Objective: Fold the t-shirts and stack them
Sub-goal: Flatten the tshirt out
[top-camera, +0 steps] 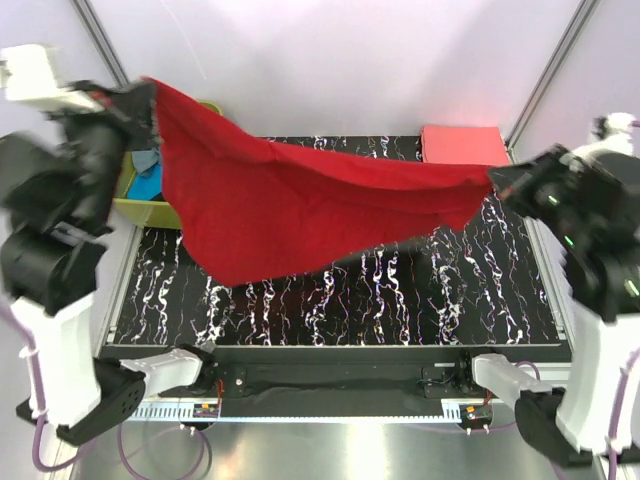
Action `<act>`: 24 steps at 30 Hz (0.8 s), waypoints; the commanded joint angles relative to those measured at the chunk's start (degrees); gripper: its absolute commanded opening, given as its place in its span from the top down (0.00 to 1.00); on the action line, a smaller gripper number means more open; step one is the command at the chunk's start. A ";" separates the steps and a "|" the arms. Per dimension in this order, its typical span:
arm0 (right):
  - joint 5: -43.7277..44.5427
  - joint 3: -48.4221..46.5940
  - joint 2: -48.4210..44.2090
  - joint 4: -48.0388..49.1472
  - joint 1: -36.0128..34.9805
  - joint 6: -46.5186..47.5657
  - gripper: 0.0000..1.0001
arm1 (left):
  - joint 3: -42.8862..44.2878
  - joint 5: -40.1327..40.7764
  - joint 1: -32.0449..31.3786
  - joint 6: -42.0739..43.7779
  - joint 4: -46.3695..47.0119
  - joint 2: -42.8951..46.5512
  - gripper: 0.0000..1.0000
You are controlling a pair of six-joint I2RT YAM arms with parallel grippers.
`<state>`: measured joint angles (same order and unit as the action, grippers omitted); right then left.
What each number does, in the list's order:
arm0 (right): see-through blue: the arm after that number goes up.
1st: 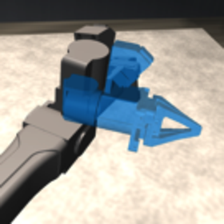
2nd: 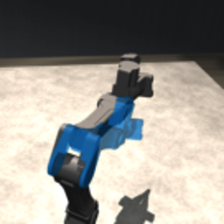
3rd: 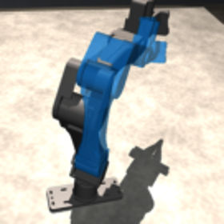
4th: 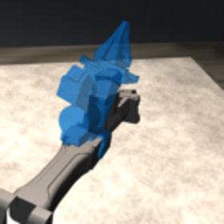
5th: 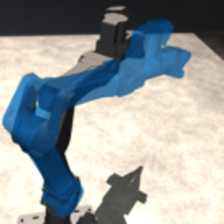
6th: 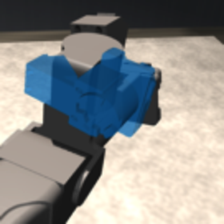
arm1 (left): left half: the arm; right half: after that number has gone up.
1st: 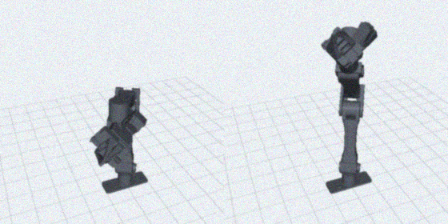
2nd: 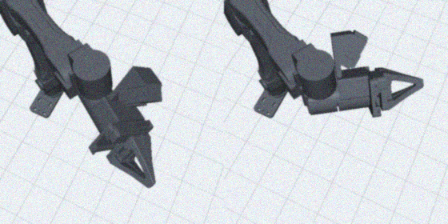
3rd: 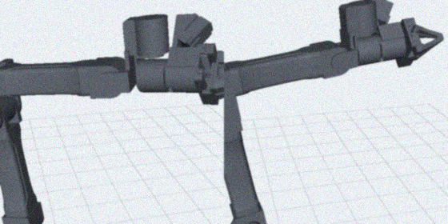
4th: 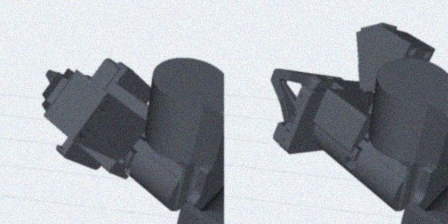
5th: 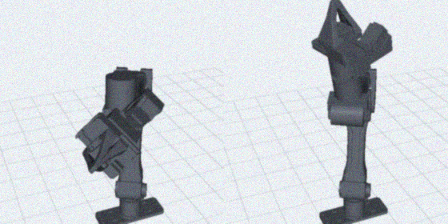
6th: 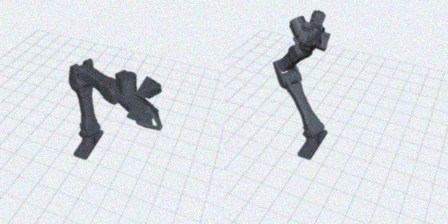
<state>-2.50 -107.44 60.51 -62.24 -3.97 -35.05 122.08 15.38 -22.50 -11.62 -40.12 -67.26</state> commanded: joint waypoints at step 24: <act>8.47 3.62 -0.50 -20.04 0.19 -5.21 1.00 | -18.30 -13.36 -1.76 3.26 31.66 -4.79 1.00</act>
<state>0.99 -109.38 52.27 -76.38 -3.97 -40.84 116.07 0.10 -24.08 -10.24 -11.66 -64.58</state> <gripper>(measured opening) 0.014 0.021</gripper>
